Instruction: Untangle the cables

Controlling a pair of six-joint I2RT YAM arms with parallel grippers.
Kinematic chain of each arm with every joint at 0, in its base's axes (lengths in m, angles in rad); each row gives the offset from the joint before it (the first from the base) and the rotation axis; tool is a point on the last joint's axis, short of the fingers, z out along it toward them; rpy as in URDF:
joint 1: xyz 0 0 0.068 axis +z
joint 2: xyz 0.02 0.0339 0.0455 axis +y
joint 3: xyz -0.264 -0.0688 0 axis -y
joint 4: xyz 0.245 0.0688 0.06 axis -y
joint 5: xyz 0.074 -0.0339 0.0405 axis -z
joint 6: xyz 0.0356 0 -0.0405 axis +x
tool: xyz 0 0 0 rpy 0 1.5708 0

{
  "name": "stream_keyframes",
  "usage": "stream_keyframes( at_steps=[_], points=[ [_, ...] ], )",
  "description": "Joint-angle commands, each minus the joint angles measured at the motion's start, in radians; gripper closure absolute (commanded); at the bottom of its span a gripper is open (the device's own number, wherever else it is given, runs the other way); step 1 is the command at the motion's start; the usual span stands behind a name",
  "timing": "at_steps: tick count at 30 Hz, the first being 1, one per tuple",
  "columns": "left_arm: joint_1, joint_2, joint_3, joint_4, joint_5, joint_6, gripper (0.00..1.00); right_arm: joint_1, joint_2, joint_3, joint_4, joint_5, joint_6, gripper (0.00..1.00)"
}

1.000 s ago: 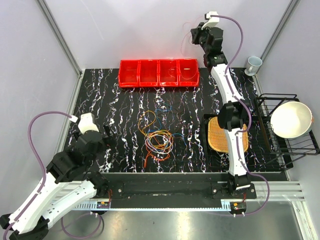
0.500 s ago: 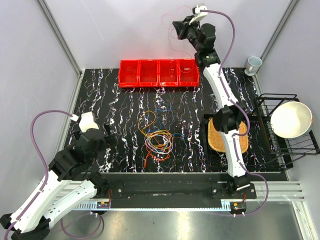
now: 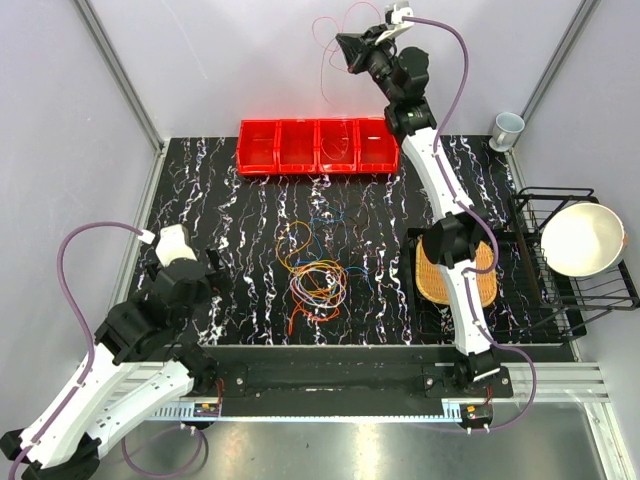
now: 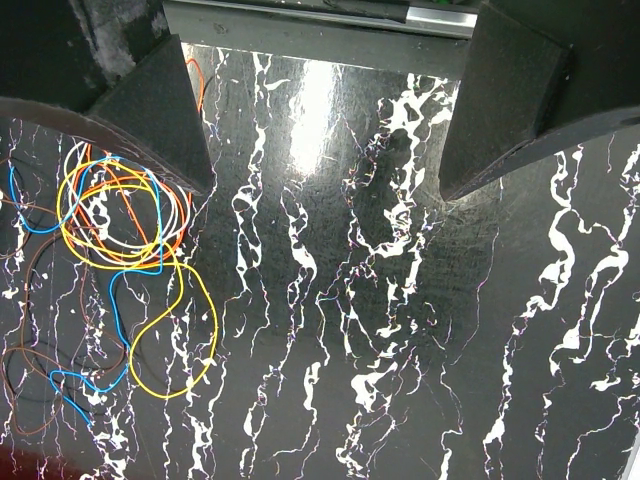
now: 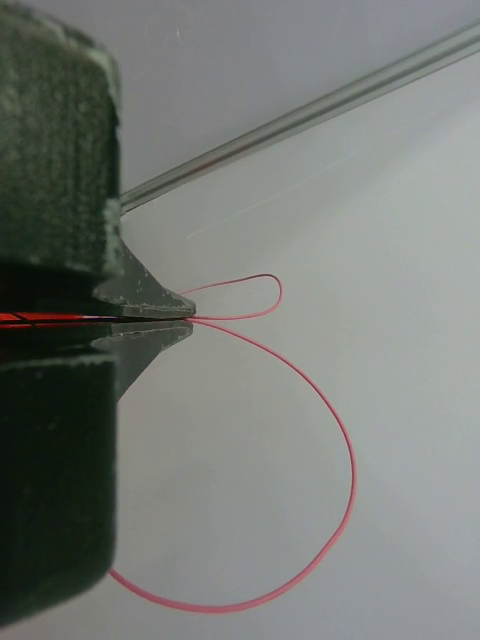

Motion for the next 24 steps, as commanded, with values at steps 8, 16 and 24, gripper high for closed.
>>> stream_keyframes(
  at_steps=[8, 16, 24],
  points=[
    [0.009, -0.009, -0.007, 0.047, -0.017, 0.001, 0.01, 0.007, 0.124, 0.049, 0.097, 0.079, -0.017, 1.0],
    [0.031, -0.007, -0.007, 0.051, -0.01, 0.005, 0.01, 0.009, 0.2, 0.052, 0.186, 0.085, 0.036, 1.0],
    [0.038, -0.01, -0.008, 0.054, -0.007, 0.008, 0.01, 0.009, 0.254, 0.027, 0.188, 0.114, 0.024, 1.0]
  ],
)
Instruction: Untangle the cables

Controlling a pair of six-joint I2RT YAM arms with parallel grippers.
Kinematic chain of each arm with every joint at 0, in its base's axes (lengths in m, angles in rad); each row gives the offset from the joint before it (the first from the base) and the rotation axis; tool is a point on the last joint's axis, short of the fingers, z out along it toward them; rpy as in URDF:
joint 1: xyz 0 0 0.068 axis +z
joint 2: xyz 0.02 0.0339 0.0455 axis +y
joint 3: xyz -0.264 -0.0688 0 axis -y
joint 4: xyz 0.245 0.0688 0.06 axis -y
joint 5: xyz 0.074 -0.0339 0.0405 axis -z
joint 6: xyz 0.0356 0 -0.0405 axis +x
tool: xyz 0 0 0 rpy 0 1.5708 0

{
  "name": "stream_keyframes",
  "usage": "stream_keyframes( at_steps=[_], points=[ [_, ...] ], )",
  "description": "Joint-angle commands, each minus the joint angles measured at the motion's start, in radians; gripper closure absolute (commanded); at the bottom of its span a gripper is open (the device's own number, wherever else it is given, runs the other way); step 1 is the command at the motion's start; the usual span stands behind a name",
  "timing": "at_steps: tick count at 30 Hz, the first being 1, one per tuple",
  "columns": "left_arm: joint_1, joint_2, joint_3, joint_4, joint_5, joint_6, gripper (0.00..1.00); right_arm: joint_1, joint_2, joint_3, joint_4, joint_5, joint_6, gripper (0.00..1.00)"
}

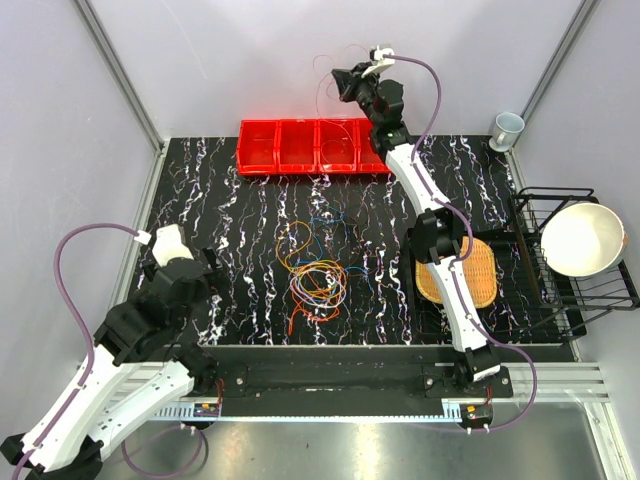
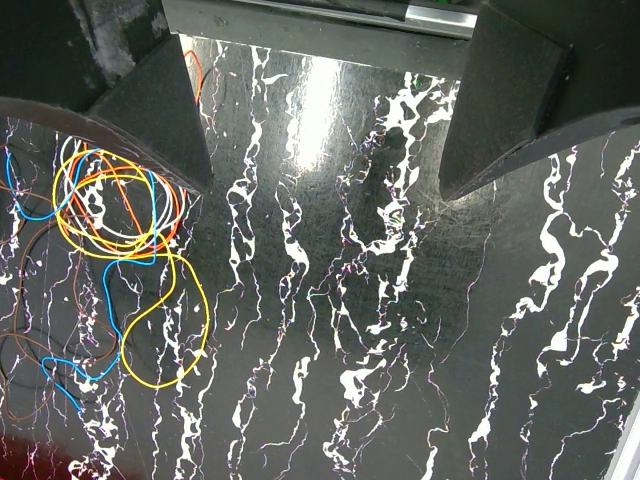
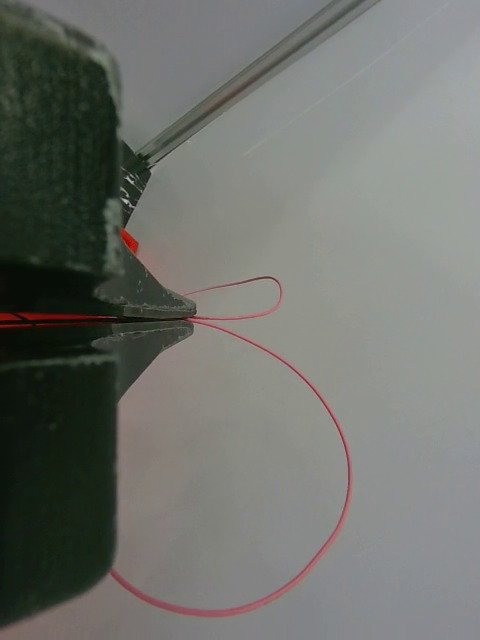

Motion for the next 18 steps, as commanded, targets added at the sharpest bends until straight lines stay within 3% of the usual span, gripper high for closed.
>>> stream_keyframes(
  at_steps=[1, 18],
  points=[
    [0.006, -0.004, -0.007, 0.054, -0.007, 0.007, 0.01, 0.008, 0.019, 0.009, 0.047, 0.041, -0.013, 1.0],
    [0.007, -0.025, -0.011, 0.056, -0.003, 0.007, 0.01, 0.011, 0.028, -0.159, -0.157, 0.228, -0.018, 1.0]
  ],
)
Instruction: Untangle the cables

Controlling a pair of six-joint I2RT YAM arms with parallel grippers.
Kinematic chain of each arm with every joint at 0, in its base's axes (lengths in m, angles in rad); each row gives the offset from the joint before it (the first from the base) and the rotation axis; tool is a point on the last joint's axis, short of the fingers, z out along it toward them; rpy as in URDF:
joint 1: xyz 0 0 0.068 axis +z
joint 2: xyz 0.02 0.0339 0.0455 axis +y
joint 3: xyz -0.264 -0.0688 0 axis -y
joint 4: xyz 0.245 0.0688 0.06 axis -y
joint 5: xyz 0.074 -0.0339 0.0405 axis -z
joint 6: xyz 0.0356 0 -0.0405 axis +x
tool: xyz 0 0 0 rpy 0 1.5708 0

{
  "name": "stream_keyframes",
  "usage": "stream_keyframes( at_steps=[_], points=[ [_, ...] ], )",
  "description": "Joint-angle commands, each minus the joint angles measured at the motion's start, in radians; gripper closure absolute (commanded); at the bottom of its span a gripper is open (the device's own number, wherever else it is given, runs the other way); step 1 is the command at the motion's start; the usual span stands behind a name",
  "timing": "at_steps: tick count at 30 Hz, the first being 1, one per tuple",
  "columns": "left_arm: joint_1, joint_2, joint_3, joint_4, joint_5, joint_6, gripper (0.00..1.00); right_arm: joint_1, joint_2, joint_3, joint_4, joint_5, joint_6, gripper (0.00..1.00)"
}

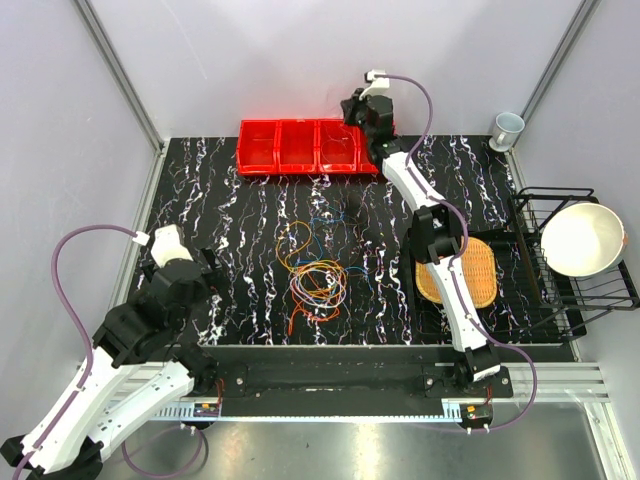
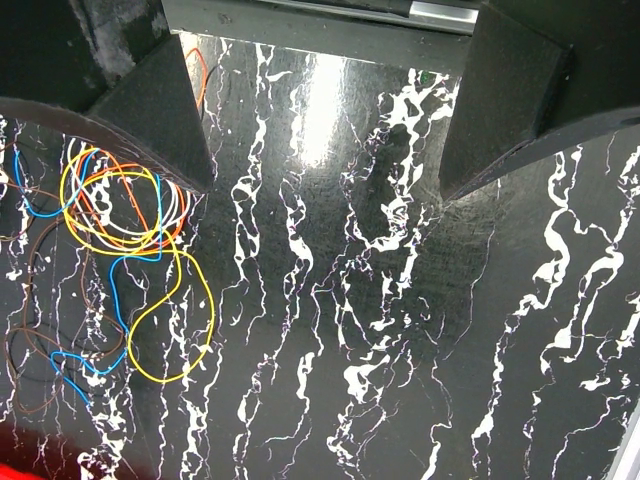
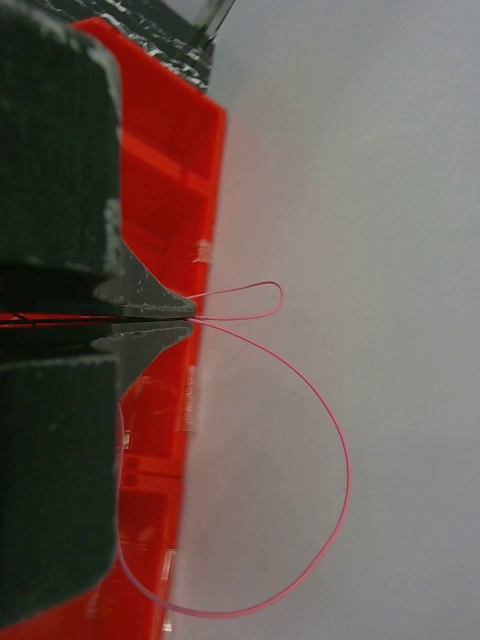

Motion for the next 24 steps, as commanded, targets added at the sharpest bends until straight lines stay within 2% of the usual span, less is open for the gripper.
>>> stream_keyframes(
  at_steps=[1, 4, 12, 13, 14, 16, 20, 24],
  points=[
    [0.006, -0.012, -0.005, 0.044, -0.003, 0.007, 0.01, 0.011, 0.013, 0.006, -0.098, 0.048, 0.028, 1.0],
    [0.006, -0.015, -0.005, 0.044, -0.002, 0.007, 0.01, 0.013, 0.041, 0.037, -0.166, 0.035, 0.057, 1.0],
    [0.006, -0.027, -0.005, 0.044, -0.002, 0.006, 0.01, 0.027, 0.046, 0.034, -0.177, 0.023, 0.053, 0.98],
    [0.006, -0.027, -0.007, 0.044, -0.002, 0.006, 0.01, 0.03, 0.046, 0.049, -0.178, 0.022, 0.042, 0.72],
    [0.006, -0.029, -0.005, 0.046, -0.002, 0.006, 0.01, 0.039, 0.046, 0.057, -0.18, 0.025, 0.016, 0.4],
    [0.007, -0.03, -0.007, 0.046, -0.002, 0.006, 0.01, 0.047, 0.029, 0.075, -0.212, 0.046, -0.02, 0.01],
    [0.006, -0.035, -0.007, 0.046, 0.0, 0.004, 0.01, 0.053, -0.052, 0.036, -0.253, 0.107, -0.038, 0.0],
    [0.006, -0.04, -0.007, 0.044, 0.001, 0.004, 0.01, 0.053, -0.16, -0.09, -0.342, 0.23, -0.019, 0.0]
  ],
)
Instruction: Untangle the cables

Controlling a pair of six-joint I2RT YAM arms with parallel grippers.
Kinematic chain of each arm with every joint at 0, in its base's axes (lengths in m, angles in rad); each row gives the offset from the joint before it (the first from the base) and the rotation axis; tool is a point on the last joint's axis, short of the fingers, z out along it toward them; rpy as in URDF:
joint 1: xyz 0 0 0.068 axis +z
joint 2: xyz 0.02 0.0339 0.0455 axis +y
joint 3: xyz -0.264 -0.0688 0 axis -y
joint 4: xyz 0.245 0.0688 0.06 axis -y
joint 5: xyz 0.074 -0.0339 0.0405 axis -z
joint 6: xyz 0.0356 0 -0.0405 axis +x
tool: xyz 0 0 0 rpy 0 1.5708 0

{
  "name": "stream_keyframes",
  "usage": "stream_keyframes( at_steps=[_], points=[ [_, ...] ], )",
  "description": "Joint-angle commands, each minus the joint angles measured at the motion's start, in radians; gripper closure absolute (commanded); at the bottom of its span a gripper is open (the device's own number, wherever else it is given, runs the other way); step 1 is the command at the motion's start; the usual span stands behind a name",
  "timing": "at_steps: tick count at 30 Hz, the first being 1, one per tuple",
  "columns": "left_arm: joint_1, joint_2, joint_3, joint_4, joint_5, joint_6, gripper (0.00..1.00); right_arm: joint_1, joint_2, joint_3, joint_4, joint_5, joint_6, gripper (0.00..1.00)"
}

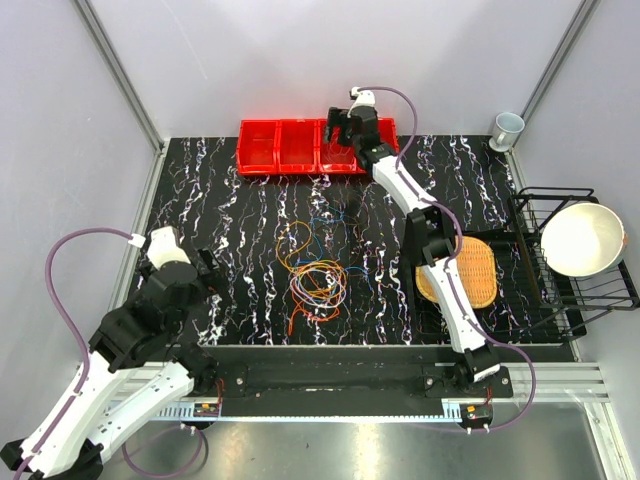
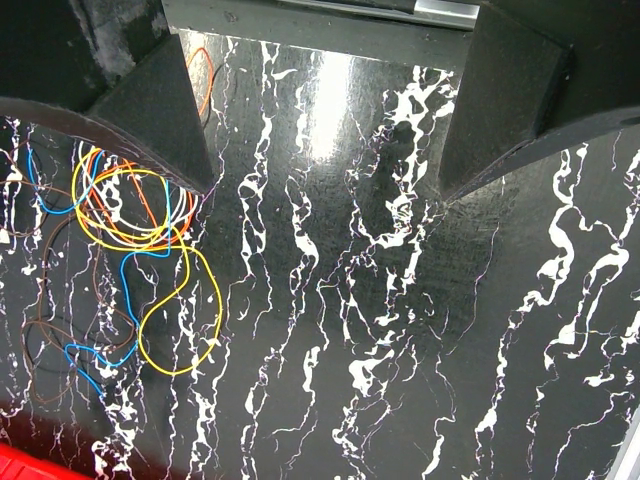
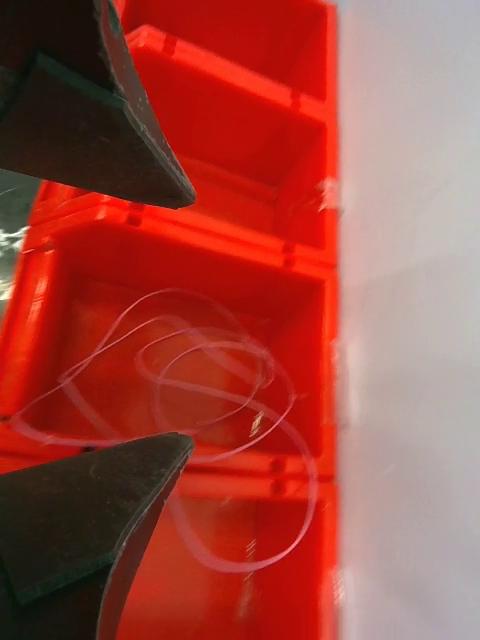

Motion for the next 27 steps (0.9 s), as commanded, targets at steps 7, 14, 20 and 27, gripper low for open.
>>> stream_keyframes(
  at_steps=[7, 14, 20, 27],
  points=[
    [0.004, -0.021, -0.008, 0.04, -0.002, 0.003, 0.01, 0.006, -0.43, -0.323, -0.098, 0.138, 0.07, 0.0],
    [0.004, -0.027, -0.01, 0.041, -0.004, 0.001, 0.01, 0.008, -0.68, -0.579, -0.17, 0.15, 0.162, 0.0],
    [0.004, -0.018, -0.021, 0.052, -0.011, 0.01, 0.01, 0.044, -0.962, -0.935, -0.162, 0.207, 0.223, 0.0],
    [0.006, 0.043, -0.025, 0.055, -0.145, 0.044, 0.04, 0.054, -1.188, -1.163, -0.375, 0.1, 0.283, 0.0]
  ],
)
